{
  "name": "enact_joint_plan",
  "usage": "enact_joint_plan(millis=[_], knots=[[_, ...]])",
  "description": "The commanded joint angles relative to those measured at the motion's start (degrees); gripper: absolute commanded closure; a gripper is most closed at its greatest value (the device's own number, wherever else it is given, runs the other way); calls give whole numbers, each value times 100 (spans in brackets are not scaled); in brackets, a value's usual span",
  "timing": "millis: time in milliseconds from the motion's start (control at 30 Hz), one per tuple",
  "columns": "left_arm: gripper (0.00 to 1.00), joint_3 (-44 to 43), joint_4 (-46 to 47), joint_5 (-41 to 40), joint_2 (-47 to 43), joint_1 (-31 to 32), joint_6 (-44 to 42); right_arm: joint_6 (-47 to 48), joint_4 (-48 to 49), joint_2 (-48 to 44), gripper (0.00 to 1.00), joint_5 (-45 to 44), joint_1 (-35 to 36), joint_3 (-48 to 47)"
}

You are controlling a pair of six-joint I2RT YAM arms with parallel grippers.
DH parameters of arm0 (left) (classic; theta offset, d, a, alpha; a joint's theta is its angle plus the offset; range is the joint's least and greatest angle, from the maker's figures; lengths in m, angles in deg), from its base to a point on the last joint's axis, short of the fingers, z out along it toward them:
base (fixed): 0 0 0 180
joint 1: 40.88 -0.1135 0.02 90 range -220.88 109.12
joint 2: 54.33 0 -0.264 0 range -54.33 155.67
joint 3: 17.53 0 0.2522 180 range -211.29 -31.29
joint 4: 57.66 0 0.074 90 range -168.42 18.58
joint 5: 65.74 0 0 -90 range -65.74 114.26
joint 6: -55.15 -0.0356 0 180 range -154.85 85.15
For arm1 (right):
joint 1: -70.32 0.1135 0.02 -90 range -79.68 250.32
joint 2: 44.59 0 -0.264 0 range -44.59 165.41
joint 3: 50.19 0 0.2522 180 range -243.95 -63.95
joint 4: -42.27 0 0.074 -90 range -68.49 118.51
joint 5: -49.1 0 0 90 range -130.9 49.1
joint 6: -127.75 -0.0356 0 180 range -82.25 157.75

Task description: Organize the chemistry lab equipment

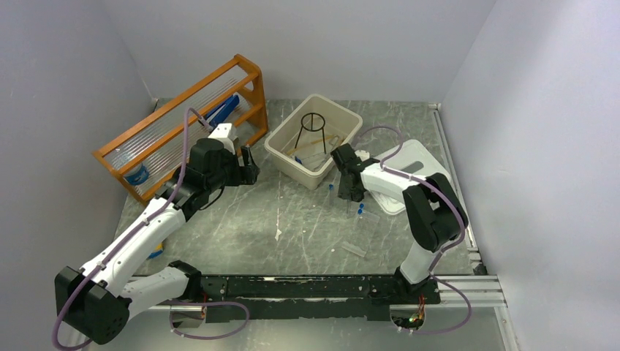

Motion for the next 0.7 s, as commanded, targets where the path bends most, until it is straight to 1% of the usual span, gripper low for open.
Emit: enact_joint_plan(millis=[0,133,200,267,333,467,500,533,667], knots=[[18,75,343,402,-62,-40,20,65,374,-11,69,-56,-55,265],[19,97,426,653,4,-43,5,25,619,-3,82,-56,-90,414],[20,117,472,825,31,-42,1,-10,689,-102,85,-130,-93,484],[20,155,608,1062,64,-42,45,-16,780,-278,86,-162,-93,546],[21,228,935,1434,129,-46,270,-34,821,-547,86,-175,-92,599],[22,356,1984,2425,437,31,986,-208,823,-1279,87,-96,-101,674],[21,372,2225,2510,519,88,1143,-262,816,-1508,87,-64,-94,695],[18,362,2378,2529,622,196,1247,-311,806,-1726,87,-37,-98,703],[13,267,2911,2300,900,717,1694,-284,843,-2470,86,173,-106,692]])
